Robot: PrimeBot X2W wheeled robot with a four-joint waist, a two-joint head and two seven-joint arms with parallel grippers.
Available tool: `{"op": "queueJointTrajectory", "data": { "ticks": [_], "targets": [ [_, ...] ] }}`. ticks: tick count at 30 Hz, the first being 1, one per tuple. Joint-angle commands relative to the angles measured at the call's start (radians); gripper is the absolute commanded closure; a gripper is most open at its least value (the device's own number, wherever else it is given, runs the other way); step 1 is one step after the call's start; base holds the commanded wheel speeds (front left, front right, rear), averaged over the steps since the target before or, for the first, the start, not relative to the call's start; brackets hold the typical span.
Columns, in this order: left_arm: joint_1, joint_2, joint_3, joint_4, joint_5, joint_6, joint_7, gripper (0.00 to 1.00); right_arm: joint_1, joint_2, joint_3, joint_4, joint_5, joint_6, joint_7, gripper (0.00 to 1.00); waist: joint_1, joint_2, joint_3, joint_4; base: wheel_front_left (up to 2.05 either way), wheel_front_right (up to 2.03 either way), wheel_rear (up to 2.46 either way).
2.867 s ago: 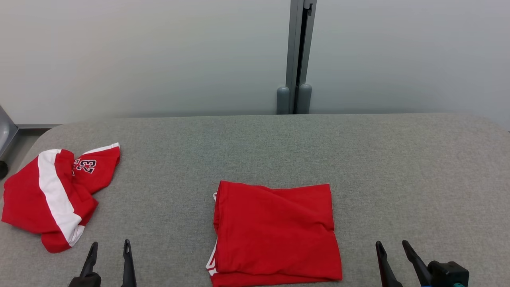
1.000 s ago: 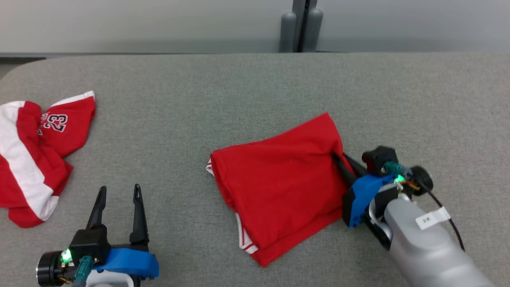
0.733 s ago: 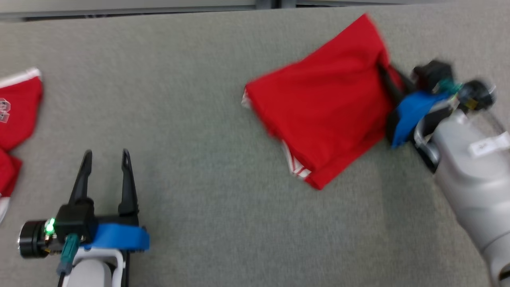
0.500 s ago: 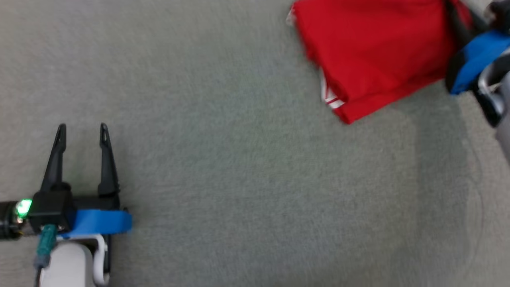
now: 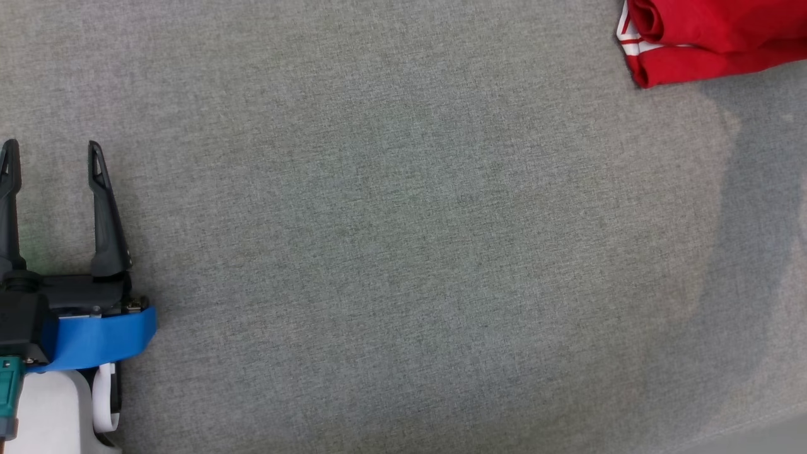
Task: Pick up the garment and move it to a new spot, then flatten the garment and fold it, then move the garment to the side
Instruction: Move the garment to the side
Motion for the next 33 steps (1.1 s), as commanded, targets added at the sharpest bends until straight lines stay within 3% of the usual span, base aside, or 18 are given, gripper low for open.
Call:
{"op": "queueJointTrajectory", "data": {
  "ticks": [1, 2, 3, 10, 15, 24, 33],
  "targets": [
    [-0.018, 0.005, -0.004, 0.033, -0.002, 0.005, 0.004, 0.0, -0.021, 0.007, 0.002, 0.008, 0.009, 0.0, -0.001, 0.9, 0.0002, 0.0002, -0.002, 0.002, 0.0, 0.0, 0.0],
    [-0.015, 0.004, -0.003, 0.033, -0.005, 0.01, 0.004, 0.0, -0.027, 0.013, 0.001, 0.014, 0.014, 0.0, -0.004, 0.58, 0.0002, 0.0002, -0.004, 0.004, 0.0, 0.0, 0.0],
    [-0.011, 0.003, -0.003, 0.033, -0.006, 0.012, 0.004, 0.0, -0.031, 0.017, 0.002, 0.022, 0.017, 0.0, -0.007, 0.0, 0.0002, 0.0002, -0.008, 0.008, 0.0, 0.0, 0.0],
    [0.006, -0.018, -0.019, 0.05, -0.023, 0.022, 0.004, 0.0, -0.059, 0.028, 0.016, 0.087, -0.006, 0.0, -0.019, 0.0, 0.0002, 0.0002, -0.057, 0.046, 0.0, 0.0, 0.0],
    [0.024, -0.04, -0.03, 0.064, -0.036, 0.03, 0.002, 0.0, -0.024, 0.048, 0.002, 0.07, -0.022, 0.0, -0.037, 0.0, 0.0002, 0.0002, -0.13, 0.076, 0.0, 0.0, 0.0],
    [0.102, -0.08, -0.026, 0.115, -0.059, 0.027, 0.002, 0.0, 0.264, 0.131, -0.147, -0.248, -0.055, 0.0, -0.04, 0.0, 0.0002, 0.0002, -0.3, 0.133, 0.0, 0.0, 0.0],
    [0.183, -0.115, -0.024, 0.175, -0.072, 0.018, 0.002, 0.0, 0.644, 0.269, -0.253, -0.45, -0.103, 0.0, -0.04, 0.0, 0.0002, 0.0002, -0.434, 0.179, 0.0, 0.0, 0.0]
  ]
}}
